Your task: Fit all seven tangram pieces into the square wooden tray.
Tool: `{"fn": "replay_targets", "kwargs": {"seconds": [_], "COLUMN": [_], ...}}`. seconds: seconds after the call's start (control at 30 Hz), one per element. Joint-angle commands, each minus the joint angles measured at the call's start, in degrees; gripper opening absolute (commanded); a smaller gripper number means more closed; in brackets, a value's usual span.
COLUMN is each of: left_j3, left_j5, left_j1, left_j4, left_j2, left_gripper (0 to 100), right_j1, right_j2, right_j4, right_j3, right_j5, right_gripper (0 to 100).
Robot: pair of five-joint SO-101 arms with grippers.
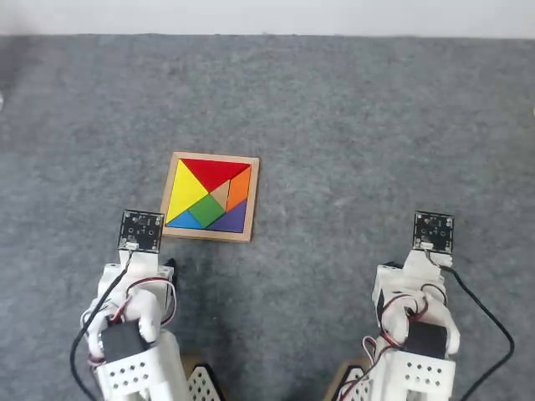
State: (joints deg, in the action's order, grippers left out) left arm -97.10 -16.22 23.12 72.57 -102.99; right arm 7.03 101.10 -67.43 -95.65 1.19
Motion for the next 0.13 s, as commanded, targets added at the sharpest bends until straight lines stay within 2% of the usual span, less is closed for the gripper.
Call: {"fn": "replay_targets", "kwargs": {"seconds": [0.0, 0.1], "left_j3": [0.7, 0.7], "left_j5": [0.4, 0.4], "left_j1": [-0.4, -0.4], "left_j4": [0.1, 0.1], "left_j2": [-1.1, -1.1], "left_gripper": [21, 21], "right_j1": [0.7, 0.7], "right_j2": [0.3, 0.3], "right_j4": [-0.4, -0.4], "right_j3": [-0.9, -0.9], "right_j5": [0.8, 0.8], "right_gripper": [2.7, 2.7]}}
